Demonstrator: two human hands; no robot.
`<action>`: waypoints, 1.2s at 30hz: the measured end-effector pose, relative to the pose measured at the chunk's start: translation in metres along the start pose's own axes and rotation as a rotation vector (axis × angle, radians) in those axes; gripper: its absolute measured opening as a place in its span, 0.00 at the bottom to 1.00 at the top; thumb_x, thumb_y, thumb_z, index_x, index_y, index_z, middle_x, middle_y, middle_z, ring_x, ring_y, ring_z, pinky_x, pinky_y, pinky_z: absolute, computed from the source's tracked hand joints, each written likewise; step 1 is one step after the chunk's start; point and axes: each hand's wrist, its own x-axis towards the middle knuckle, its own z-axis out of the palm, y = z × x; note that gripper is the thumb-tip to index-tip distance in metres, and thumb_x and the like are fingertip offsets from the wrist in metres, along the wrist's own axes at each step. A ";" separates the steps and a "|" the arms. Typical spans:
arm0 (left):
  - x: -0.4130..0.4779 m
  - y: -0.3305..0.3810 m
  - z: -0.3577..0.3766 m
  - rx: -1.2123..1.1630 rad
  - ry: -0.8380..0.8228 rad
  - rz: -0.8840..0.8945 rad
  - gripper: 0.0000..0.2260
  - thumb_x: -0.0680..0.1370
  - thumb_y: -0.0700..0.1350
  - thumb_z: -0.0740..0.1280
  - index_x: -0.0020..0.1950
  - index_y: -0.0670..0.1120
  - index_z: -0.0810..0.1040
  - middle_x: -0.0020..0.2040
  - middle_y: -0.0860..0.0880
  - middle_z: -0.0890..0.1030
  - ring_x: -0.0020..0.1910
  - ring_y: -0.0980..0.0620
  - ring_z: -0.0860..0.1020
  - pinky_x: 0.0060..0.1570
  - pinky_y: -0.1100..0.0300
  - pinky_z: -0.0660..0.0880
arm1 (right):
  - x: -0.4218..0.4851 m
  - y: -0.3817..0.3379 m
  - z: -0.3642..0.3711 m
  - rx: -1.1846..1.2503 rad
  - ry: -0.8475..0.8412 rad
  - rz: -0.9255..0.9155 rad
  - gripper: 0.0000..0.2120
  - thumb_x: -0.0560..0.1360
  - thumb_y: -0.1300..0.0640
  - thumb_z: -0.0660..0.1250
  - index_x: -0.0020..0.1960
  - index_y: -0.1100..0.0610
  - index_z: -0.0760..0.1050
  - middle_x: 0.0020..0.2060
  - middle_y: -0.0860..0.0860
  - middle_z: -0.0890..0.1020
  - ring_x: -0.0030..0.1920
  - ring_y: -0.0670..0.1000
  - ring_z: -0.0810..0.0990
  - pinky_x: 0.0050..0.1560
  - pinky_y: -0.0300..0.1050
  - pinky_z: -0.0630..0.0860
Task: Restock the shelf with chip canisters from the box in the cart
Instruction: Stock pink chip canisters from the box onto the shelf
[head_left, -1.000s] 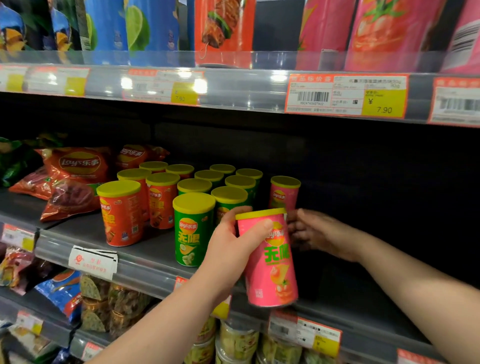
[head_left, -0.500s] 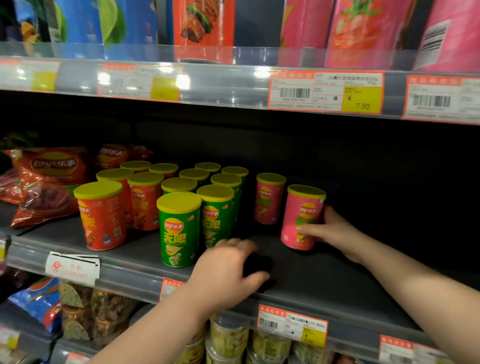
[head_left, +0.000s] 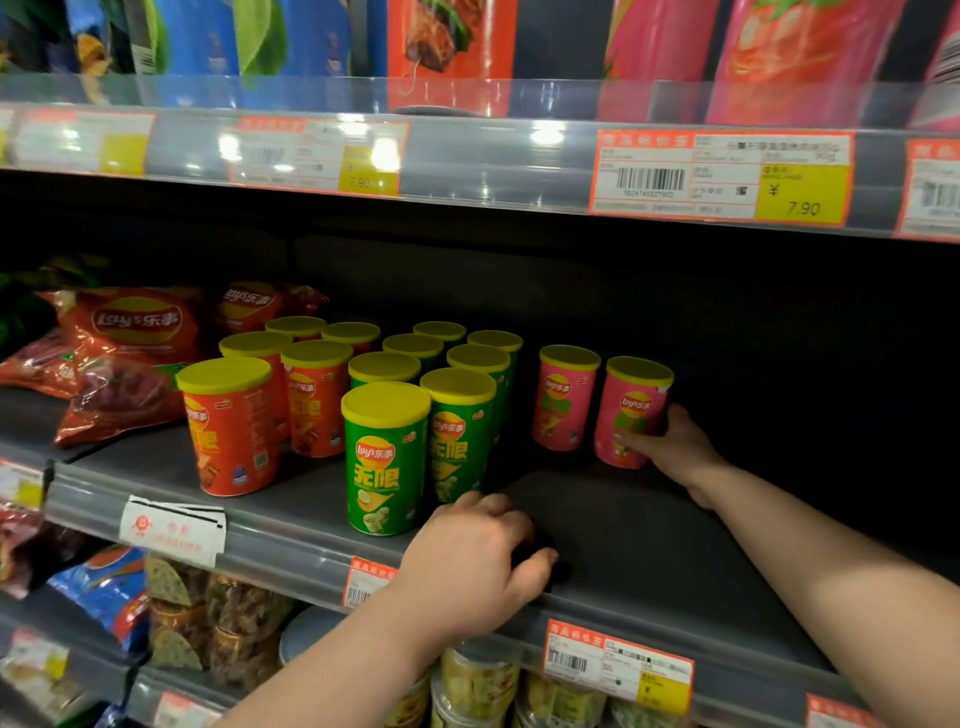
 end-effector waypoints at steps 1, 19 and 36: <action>0.000 0.000 0.002 0.008 0.018 0.003 0.20 0.72 0.61 0.56 0.38 0.48 0.80 0.38 0.50 0.79 0.39 0.46 0.78 0.35 0.57 0.76 | 0.001 0.000 0.000 -0.001 -0.008 0.004 0.34 0.72 0.56 0.73 0.73 0.58 0.60 0.69 0.57 0.70 0.68 0.57 0.70 0.65 0.51 0.67; -0.001 0.001 0.001 0.000 0.031 0.006 0.17 0.71 0.59 0.58 0.32 0.49 0.77 0.33 0.51 0.78 0.33 0.47 0.78 0.29 0.58 0.75 | -0.028 -0.007 0.002 -0.123 -0.010 0.145 0.37 0.69 0.54 0.75 0.72 0.60 0.63 0.66 0.59 0.73 0.64 0.58 0.73 0.60 0.47 0.71; -0.025 0.010 -0.023 0.025 -0.085 0.135 0.14 0.80 0.54 0.55 0.54 0.49 0.77 0.52 0.50 0.77 0.54 0.47 0.75 0.51 0.54 0.69 | -0.175 -0.030 0.018 -0.839 -0.114 -0.111 0.17 0.79 0.43 0.58 0.59 0.50 0.77 0.58 0.49 0.78 0.60 0.51 0.76 0.60 0.49 0.72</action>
